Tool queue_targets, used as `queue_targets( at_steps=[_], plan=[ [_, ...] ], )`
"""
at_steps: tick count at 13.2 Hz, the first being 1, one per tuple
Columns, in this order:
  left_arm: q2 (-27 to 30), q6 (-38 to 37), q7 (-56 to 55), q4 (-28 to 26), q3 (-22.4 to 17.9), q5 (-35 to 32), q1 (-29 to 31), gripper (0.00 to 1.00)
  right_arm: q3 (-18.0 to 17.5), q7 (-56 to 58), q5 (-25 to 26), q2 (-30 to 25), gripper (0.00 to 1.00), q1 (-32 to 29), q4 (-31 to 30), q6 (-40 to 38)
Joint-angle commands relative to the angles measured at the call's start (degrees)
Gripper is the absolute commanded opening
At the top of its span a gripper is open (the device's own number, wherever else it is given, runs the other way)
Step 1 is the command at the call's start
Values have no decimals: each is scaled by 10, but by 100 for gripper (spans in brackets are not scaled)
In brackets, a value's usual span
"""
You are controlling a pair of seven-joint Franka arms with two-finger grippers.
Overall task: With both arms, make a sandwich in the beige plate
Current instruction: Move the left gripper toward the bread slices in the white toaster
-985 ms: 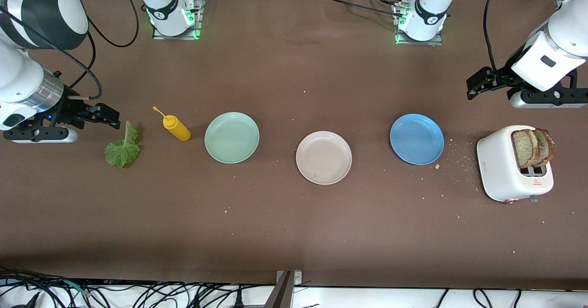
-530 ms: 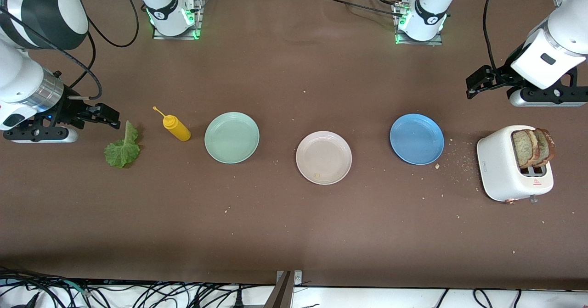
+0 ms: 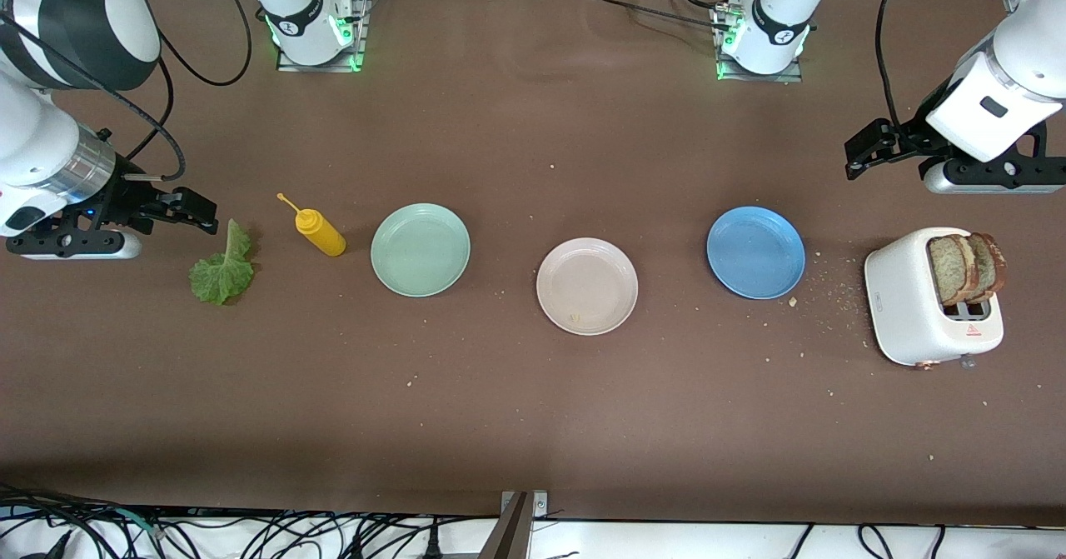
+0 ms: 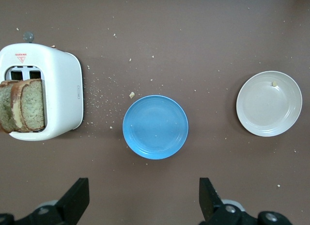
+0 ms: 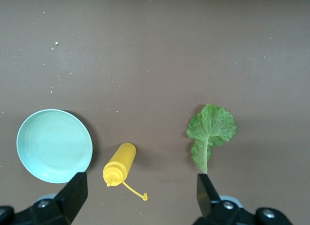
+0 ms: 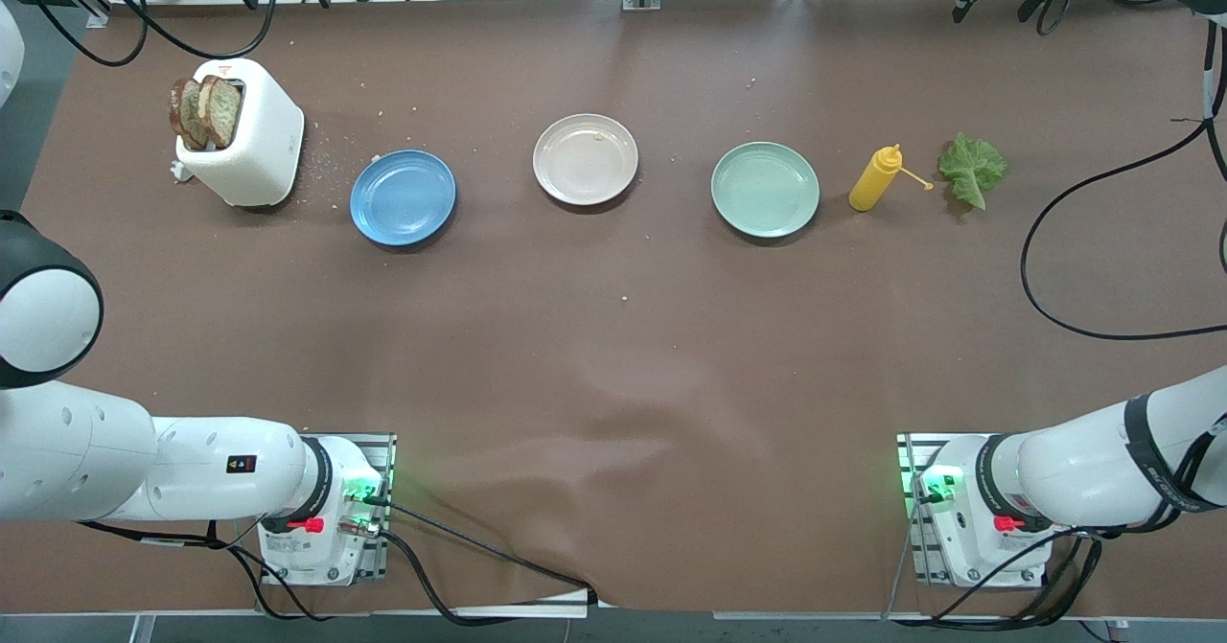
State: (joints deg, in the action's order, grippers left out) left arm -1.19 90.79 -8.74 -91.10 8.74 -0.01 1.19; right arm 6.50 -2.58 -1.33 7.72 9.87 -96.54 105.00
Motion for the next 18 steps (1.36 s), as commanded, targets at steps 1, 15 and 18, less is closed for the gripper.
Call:
queue_targets(
  at_steps=[1, 15, 18],
  plan=[
    [1, -13, 5, 10, 1, -4, 0, 100, -3, -6, 4, -9, 100, -1, -7, -4],
    [-14, -13, 10, 11, -4, -5, 13, 100, -3, -8, 4, -9, 100, -1, -7, -4],
    [-28, -12, 6, 10, -5, -7, 21, 100, -3, -8, 4, -9, 100, -1, -7, -4]
  ],
)
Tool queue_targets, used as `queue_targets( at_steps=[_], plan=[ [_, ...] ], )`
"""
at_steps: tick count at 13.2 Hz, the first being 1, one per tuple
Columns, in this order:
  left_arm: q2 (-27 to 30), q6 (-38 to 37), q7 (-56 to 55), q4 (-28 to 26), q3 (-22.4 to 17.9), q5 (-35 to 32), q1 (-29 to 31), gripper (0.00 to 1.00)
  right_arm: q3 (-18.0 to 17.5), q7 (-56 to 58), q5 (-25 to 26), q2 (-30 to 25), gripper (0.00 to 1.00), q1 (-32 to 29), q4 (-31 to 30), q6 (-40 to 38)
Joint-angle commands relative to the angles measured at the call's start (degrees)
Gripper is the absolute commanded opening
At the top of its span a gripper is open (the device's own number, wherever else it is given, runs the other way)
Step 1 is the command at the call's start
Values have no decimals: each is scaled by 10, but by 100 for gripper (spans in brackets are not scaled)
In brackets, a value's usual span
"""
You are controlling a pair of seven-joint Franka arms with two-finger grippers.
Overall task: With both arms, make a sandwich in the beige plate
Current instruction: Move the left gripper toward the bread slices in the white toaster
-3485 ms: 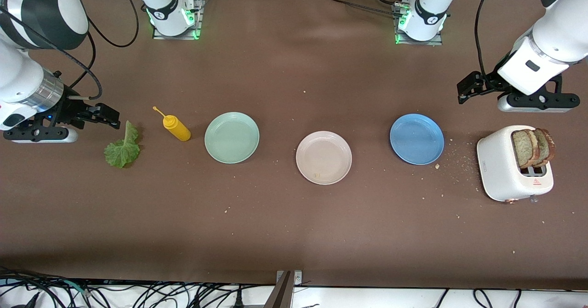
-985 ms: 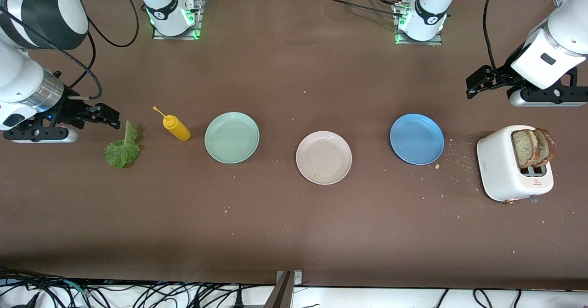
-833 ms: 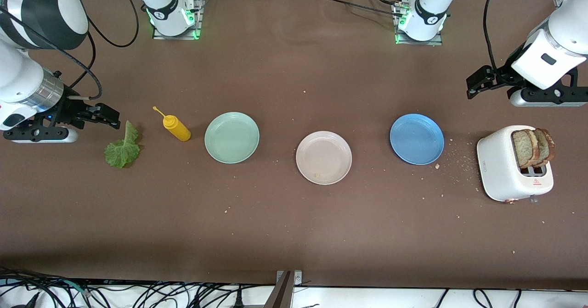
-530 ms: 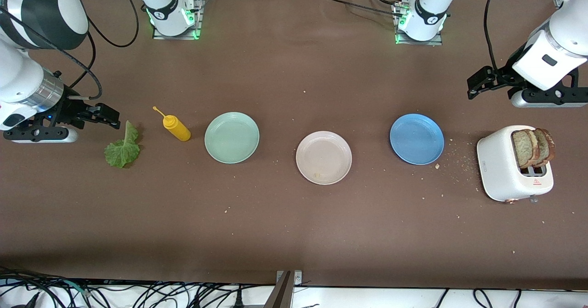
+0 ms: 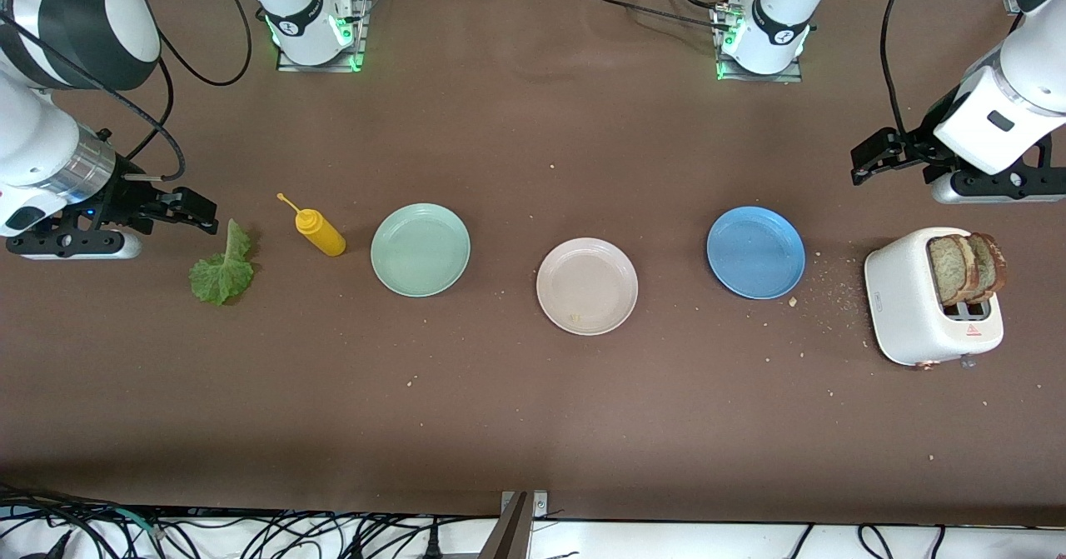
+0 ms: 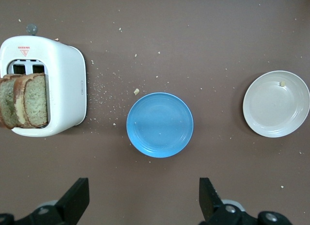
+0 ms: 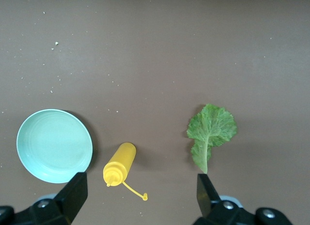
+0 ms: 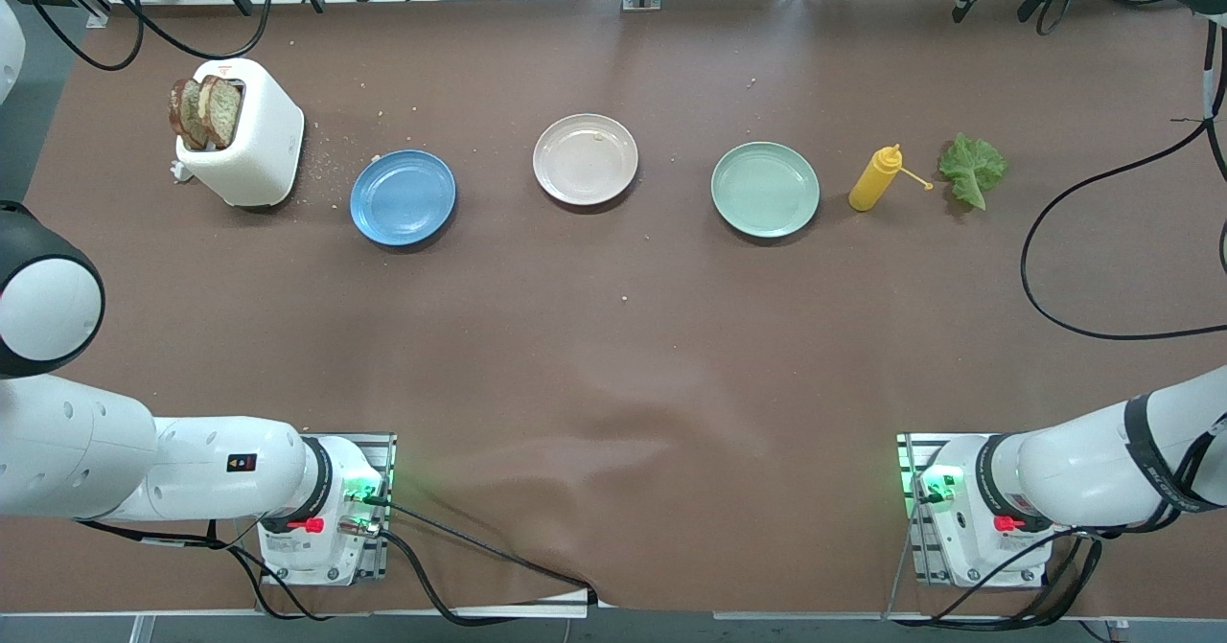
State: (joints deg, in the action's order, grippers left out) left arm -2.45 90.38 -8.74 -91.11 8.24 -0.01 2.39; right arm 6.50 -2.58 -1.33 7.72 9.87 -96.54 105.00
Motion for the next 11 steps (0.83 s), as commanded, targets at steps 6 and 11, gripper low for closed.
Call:
queue_targets(
  at_steps=[6, 11],
  plan=[
    [-41, -7, 12, 10, 0, -11, 39, 100, -3, -8, 4, -9, 100, 0, -7, -5],
    [-63, 49, 42, -12, 5, -142, 53, 100, -2, -8, 5, -9, 100, -1, -7, -4]
  ],
)
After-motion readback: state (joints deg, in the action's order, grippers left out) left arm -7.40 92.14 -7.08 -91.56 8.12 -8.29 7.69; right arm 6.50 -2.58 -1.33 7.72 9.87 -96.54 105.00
